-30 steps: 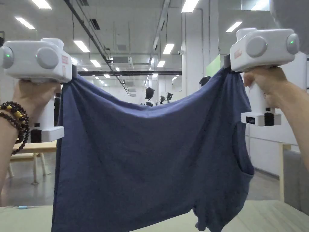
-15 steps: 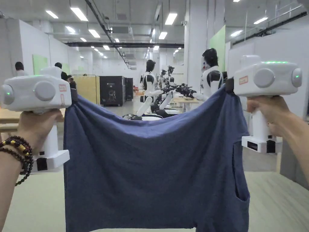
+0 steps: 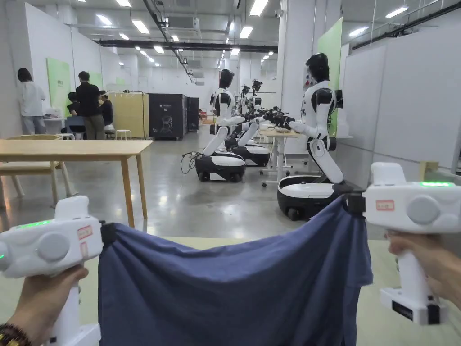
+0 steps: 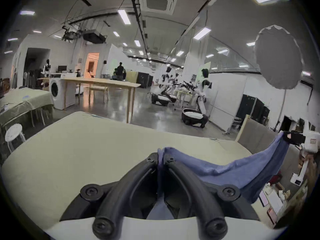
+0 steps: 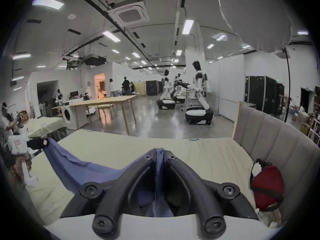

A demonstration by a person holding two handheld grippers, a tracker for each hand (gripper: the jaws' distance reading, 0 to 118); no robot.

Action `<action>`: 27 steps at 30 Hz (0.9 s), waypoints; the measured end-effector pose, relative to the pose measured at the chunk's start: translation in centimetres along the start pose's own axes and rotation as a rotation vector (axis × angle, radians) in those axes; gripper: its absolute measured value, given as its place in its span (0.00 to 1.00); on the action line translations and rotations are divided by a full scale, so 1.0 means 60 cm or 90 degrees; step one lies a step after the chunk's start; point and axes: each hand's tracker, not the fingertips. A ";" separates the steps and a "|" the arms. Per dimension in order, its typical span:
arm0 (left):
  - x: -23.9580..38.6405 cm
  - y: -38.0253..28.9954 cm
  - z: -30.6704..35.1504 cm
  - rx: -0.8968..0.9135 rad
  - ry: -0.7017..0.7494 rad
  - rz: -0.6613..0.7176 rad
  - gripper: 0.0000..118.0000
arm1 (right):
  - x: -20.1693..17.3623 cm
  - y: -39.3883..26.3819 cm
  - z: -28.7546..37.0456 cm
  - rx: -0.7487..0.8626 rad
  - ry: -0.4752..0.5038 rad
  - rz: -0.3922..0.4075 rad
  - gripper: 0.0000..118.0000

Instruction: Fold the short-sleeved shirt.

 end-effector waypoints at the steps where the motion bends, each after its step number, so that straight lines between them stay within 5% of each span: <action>1: -0.004 -0.008 0.030 0.001 -0.011 0.000 0.03 | -0.001 -0.010 0.033 -0.007 0.021 0.015 0.07; 5: -0.025 -0.067 0.163 0.028 -0.056 -0.016 0.03 | -0.008 -0.084 0.178 -0.029 0.066 0.088 0.07; 9: -0.063 -0.175 0.289 0.000 -0.124 0.029 0.03 | -0.008 -0.198 0.319 -0.056 0.109 0.081 0.07; 14: -0.103 -0.341 0.384 -0.106 -0.089 0.037 0.03 | -0.006 -0.364 0.426 -0.197 0.144 0.085 0.07; 19: -0.124 -0.454 0.399 -0.242 -0.081 0.035 0.03 | 0.001 -0.500 0.413 -0.386 0.141 0.086 0.07; 23: -0.160 -0.502 0.390 -0.280 -0.022 0.024 0.03 | 0.005 -0.571 0.367 -0.500 0.092 0.134 0.07; 27: -0.181 -0.528 0.381 -0.312 -0.012 -0.015 0.03 | 0.029 -0.586 0.342 -0.493 0.107 0.116 0.07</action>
